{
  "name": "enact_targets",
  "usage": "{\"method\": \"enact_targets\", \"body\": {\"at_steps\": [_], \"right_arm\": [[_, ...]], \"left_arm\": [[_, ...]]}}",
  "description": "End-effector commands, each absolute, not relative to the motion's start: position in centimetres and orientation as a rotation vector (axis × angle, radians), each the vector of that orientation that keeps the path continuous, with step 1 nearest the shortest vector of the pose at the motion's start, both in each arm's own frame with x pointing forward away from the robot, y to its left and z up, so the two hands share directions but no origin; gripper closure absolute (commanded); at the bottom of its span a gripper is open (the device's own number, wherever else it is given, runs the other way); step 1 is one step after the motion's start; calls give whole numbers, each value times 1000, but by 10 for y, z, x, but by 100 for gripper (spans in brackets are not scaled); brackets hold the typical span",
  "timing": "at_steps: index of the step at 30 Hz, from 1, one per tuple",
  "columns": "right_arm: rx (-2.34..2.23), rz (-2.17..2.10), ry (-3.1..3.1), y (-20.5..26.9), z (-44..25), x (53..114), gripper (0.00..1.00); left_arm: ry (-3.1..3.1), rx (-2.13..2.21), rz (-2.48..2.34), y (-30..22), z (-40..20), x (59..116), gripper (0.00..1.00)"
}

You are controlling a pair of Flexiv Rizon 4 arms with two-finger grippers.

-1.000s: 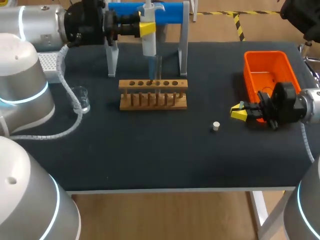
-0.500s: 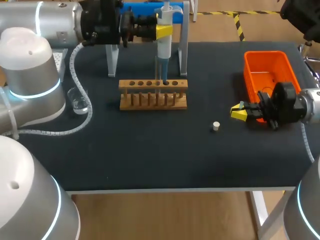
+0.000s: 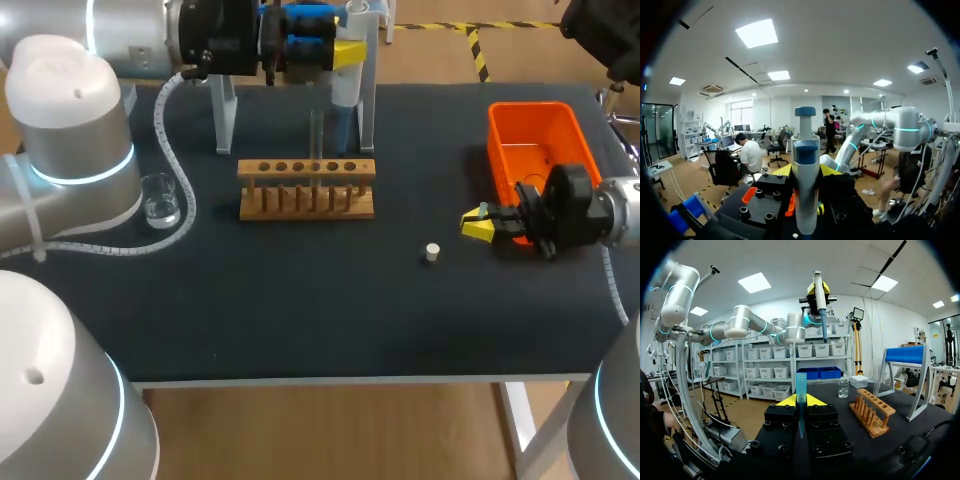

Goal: Invert the test tube, pick up the pipette, mount the tip to pipette, aspirate from beaker and dispense into the tube, eject the tip, return the pipette, and cap with the stopper.

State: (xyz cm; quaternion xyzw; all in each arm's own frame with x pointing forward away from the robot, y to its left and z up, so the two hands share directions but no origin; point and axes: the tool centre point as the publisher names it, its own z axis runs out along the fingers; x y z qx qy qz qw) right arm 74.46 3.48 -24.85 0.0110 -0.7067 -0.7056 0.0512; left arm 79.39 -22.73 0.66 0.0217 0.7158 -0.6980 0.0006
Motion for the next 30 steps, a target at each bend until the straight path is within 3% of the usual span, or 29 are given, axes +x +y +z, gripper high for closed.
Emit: {"method": "enact_targets", "body": {"at_steps": [1, 30], "right_arm": [[31, -2147, -2154, 35, -248, 744, 100], [31, -2147, -2154, 35, -248, 744, 100]], "left_arm": [[2240, 63, -2187, -230, 8, 791, 100], [2240, 51, -2179, -226, 10, 789, 100]]}}
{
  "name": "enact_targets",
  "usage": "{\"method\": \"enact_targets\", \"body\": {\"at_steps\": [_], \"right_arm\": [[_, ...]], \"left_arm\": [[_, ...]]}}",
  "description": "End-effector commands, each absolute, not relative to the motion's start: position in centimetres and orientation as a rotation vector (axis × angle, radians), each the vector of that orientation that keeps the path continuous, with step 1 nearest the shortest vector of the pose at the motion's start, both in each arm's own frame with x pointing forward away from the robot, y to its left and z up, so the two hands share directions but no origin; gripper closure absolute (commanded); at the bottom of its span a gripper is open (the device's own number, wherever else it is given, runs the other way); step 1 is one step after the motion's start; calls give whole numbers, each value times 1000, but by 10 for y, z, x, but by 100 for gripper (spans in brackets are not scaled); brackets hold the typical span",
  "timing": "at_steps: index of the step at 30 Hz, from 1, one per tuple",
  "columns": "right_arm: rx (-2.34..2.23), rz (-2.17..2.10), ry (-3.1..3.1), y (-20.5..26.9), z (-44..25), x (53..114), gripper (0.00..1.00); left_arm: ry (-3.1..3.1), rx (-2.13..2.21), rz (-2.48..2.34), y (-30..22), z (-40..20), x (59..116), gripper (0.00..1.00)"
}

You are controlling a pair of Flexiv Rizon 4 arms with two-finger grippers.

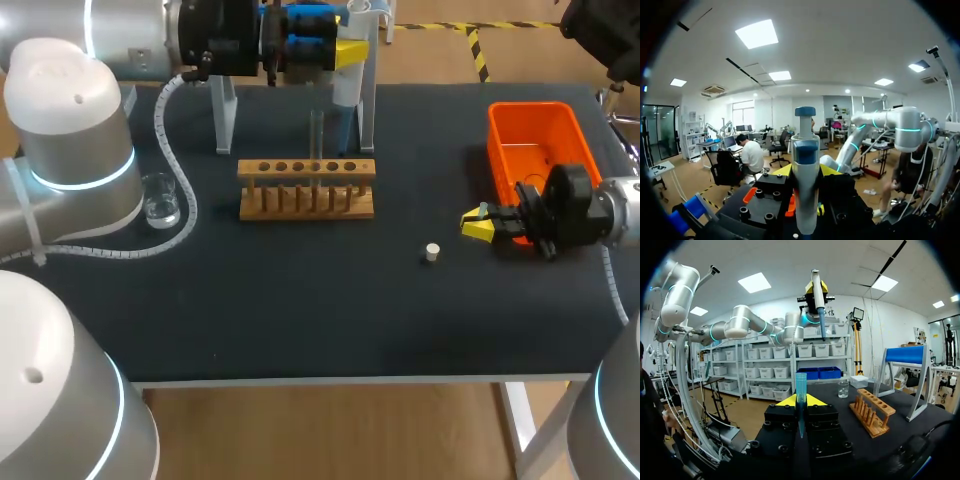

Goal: Invert the test tube, pick up the pipette, mount the tip to pipette, aspirate from beaker and dispense into the tube, eject the tip, return the pipette, and cap with the stopper.

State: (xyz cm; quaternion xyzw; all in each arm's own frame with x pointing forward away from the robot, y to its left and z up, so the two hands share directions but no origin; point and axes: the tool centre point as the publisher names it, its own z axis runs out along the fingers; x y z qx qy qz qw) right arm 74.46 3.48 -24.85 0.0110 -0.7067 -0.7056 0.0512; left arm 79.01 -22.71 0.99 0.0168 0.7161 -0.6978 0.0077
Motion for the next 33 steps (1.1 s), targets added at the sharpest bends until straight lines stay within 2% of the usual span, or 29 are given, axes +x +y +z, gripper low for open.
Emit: {"method": "enact_targets", "body": {"at_steps": [1, 33], "right_arm": [[31, -2147, -2154, 35, -248, 744, 100], [31, -2147, -2154, 35, -248, 744, 100]], "left_arm": [[2240, 51, -2179, -226, 10, 789, 100], [2202, 12, -2229, -222, 1, 783, 100]]}}
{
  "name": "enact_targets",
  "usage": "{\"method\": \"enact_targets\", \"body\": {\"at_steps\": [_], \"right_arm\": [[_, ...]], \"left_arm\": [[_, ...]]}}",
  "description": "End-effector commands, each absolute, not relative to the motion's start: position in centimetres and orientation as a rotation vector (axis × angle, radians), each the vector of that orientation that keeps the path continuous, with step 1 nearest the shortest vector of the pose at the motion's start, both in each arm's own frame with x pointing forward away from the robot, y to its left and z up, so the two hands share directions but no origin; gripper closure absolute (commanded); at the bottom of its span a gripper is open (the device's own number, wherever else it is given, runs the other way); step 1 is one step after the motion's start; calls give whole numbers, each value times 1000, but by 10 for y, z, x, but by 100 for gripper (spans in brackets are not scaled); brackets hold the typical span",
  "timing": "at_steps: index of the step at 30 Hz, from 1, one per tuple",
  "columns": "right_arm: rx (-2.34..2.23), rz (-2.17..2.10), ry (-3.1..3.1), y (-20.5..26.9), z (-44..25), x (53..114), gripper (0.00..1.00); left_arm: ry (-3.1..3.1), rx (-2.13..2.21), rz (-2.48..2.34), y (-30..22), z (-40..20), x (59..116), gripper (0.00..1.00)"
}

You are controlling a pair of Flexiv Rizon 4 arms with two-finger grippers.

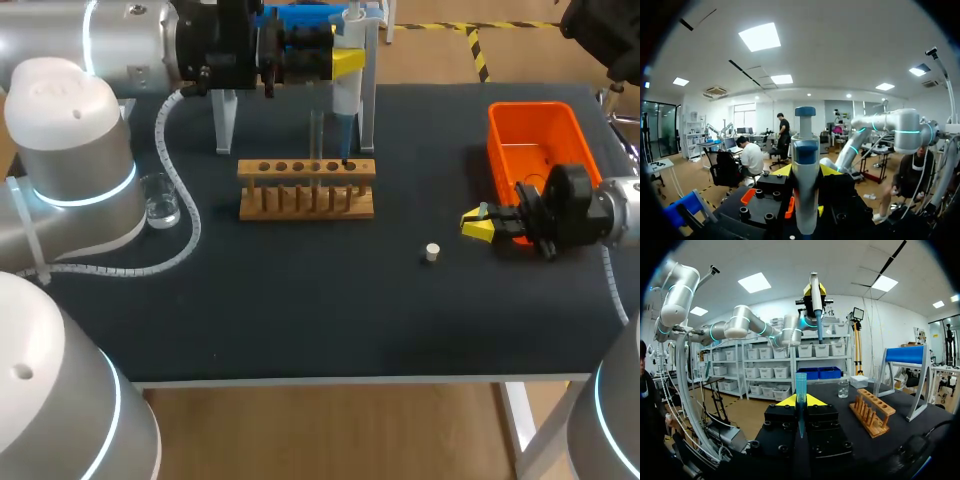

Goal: Invert the test tube, pick up the pipette, mount the tip to pipette, aspirate from beaker and dispense into the tube, eject the tip, return the pipette, and cap with the stopper.

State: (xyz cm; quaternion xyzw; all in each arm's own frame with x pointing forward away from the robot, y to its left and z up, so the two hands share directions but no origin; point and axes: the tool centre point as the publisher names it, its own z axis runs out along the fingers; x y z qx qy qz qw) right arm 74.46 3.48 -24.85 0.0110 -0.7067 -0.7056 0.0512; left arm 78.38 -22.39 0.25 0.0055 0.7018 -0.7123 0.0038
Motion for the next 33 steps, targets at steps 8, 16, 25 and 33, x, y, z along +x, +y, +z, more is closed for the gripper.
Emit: {"method": "enact_targets", "body": {"at_steps": [8, 16, 25, 33], "right_arm": [[31, -2147, -2154, 35, -248, 744, 100], [31, -2147, -2154, 35, -248, 744, 100], [31, -2147, -2154, 35, -248, 744, 100], [31, -2147, -2154, 35, -248, 744, 100]], "left_arm": [[2188, 5, -2226, -219, -1, 783, 100], [2192, 3, -2220, -219, -1, 782, 100], [2192, 9, -2215, -219, -1, 781, 100], [2192, 9, -2215, -219, -1, 781, 100]]}}
